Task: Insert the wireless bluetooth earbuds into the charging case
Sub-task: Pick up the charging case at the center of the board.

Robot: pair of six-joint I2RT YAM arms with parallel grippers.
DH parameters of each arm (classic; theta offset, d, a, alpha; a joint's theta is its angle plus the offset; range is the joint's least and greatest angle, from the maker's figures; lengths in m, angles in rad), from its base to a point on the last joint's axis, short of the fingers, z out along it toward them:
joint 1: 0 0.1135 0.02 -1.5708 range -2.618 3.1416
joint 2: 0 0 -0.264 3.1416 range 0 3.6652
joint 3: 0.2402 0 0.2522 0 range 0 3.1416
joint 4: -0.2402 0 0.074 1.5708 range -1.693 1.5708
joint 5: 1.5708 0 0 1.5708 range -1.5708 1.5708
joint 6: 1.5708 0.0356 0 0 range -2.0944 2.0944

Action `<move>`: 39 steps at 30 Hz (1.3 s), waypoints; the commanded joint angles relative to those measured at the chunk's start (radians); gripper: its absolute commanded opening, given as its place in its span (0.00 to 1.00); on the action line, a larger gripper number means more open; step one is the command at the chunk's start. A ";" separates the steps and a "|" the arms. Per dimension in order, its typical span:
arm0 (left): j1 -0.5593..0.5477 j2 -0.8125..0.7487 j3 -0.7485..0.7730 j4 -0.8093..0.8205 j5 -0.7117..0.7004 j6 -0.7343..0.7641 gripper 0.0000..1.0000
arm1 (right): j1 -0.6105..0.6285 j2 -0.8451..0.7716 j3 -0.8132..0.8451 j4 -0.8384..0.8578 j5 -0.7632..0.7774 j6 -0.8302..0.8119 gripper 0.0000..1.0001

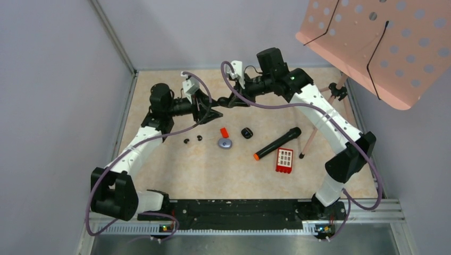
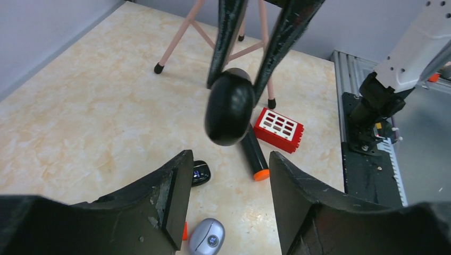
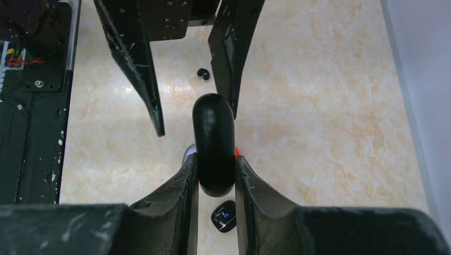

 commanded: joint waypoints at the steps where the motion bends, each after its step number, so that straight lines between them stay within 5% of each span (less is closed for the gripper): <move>1: 0.002 0.004 -0.015 0.168 0.078 -0.084 0.59 | -0.002 0.046 0.108 -0.042 -0.028 0.026 0.11; 9: 0.002 0.017 -0.003 0.172 0.039 -0.086 0.58 | 0.038 0.090 0.173 -0.140 0.016 -0.055 0.12; 20: 0.001 0.034 0.012 0.137 0.064 -0.047 0.31 | 0.046 0.093 0.180 -0.140 0.028 -0.050 0.12; 25: 0.001 0.040 0.019 0.109 0.059 -0.024 0.41 | 0.064 0.099 0.211 -0.142 0.056 -0.046 0.12; 34: 0.002 0.060 0.034 0.118 0.061 -0.015 0.36 | 0.105 0.120 0.264 -0.219 0.152 -0.129 0.12; 39: 0.001 0.057 0.028 0.173 0.071 -0.051 0.45 | 0.112 0.154 0.319 -0.285 0.196 -0.159 0.12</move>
